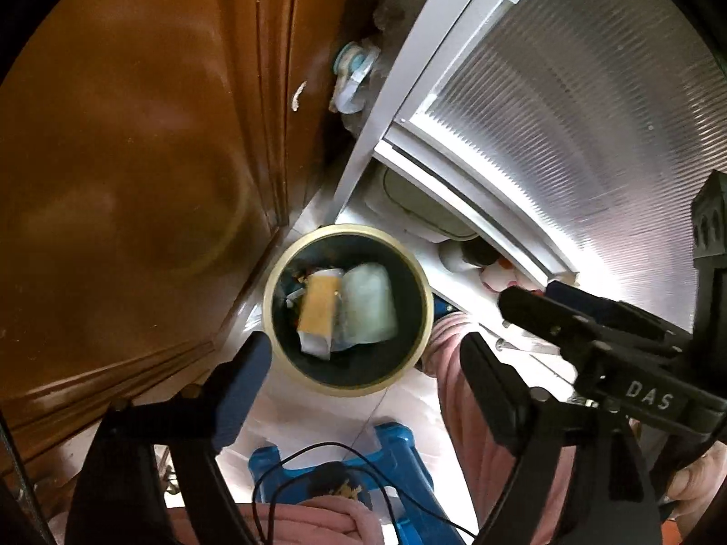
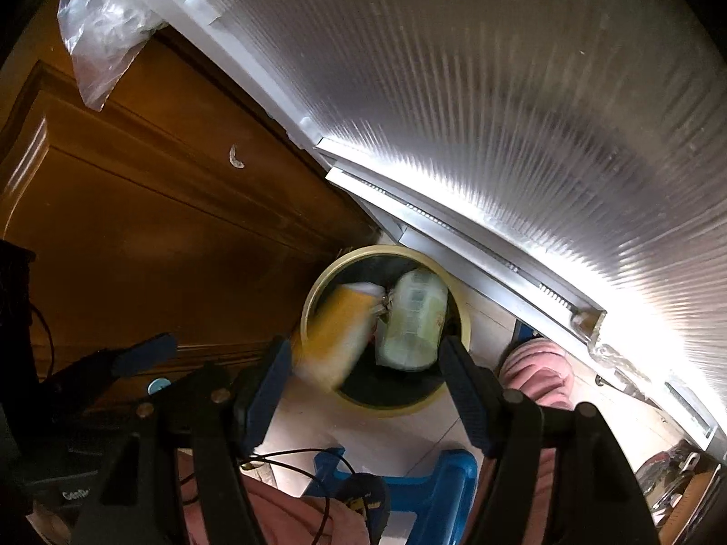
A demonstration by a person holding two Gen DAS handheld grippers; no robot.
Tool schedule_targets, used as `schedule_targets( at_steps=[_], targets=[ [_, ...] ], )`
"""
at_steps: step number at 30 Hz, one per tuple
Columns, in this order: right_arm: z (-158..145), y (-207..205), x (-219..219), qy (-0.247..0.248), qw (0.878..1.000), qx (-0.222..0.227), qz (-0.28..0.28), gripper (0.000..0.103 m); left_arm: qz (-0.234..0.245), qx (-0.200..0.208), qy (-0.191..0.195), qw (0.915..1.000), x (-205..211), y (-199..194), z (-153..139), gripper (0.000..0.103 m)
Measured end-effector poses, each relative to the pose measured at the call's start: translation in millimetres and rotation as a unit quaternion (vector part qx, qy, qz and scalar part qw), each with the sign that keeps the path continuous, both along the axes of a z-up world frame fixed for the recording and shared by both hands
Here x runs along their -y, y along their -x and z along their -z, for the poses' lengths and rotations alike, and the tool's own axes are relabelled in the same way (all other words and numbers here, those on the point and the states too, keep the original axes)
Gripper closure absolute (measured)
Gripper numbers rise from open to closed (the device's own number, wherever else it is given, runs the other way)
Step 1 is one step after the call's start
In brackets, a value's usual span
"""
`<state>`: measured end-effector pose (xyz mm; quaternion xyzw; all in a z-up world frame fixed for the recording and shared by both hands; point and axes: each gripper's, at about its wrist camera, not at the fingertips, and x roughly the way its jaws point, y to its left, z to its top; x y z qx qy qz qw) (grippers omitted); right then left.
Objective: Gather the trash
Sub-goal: 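Open both tools over the bin to drop the box and can, then raise both tools back over the counter toward the foil ball and bottle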
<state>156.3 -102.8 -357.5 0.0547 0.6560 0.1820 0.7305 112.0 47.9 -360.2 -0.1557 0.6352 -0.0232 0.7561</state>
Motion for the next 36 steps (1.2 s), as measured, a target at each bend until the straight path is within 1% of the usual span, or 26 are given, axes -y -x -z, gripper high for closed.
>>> schedule_targets(
  at_steps=[3, 6, 7, 9, 16, 19, 21, 22, 26, 27, 28, 29, 30, 36],
  targets=[
    [-1.0, 0.7, -0.8, 0.001, 1.0, 0.004, 0.0, 0.034, -0.001, 0.003, -0.006, 1.0, -1.0, 2.2, -1.5, 0.019],
    [-4.6, 3.6, -1.0, -0.002, 1.0, 0.006, 0.0, 0.034, -0.001, 0.008, -0.015, 0.9998, -1.7, 6.7, -8.9, 0.018],
    [-5.2, 4.5, -1.2, -0.003, 1.0, 0.007, -0.002, 0.034, -0.001, 0.009, -0.018, 0.9998, -0.2, 2.8, -4.8, 0.018],
    [-7.7, 6.7, -1.6, -0.005, 1.0, 0.011, -0.004, 0.034, 0.001, 0.013, -0.024, 0.9996, 1.3, 4.2, -8.3, 0.017],
    [-29.6, 14.8, 0.3, -0.017, 0.999, 0.027, -0.006, 0.034, 0.007, 0.037, -0.039, 0.9985, 8.0, 12.7, -35.6, 0.016],
    [-45.3, 19.3, 3.2, -0.019, 0.999, 0.039, -0.011, 0.034, 0.008, 0.055, -0.037, 0.9978, 11.1, 15.9, -57.8, 0.012],
    [-58.4, 23.6, 4.5, -0.022, 0.998, 0.051, -0.018, 0.034, 0.008, 0.07, -0.032, 0.997, 13.1, 18.0, -74.8, 0.012],
    [-66.6, 27.1, 6.0, -0.023, 0.998, 0.059, -0.023, 0.034, 0.008, 0.076, -0.03, 0.9966, 13.9, 18.9, -81.2, 0.012],
    [-104.6, 40.3, 8.8, -0.025, 0.994, 0.1, -0.048, 0.034, 0.015, 0.112, -0.028, 0.9932, 18.2, 23.8, -123.6, 0.011],
    [-111.1, 42.0, 9.3, -0.025, 0.992, 0.108, -0.053, 0.034, 0.017, 0.121, -0.029, 0.9921, 19.0, 24.7, -132.2, 0.01],
    [-120.5, 44.6, 9.7, -0.025, 0.991, 0.119, -0.059, 0.034, 0.022, 0.135, -0.032, 0.99, 20.8, 26.2, -146.5, 0.008],
    [-131.1, 47.4, 10.5, -0.024, 0.989, 0.13, -0.065, 0.034, 0.025, 0.144, -0.033, 0.9886, 21.7, 26.9, -154.7, 0.005],
    [-136.0, 48.4, 11.2, -0.022, 0.988, 0.137, -0.067, 0.034, 0.03, 0.157, -0.035, 0.9866, 23.1, 27.9, -166.5, 0.004],
    [-181.5, 52.9, 16.0, -0.019, 0.981, 0.176, -0.075, 0.034, 0.032, 0.201, -0.018, 0.9789, 25.5, 28.6, -215.6, 0.004]
  ],
)
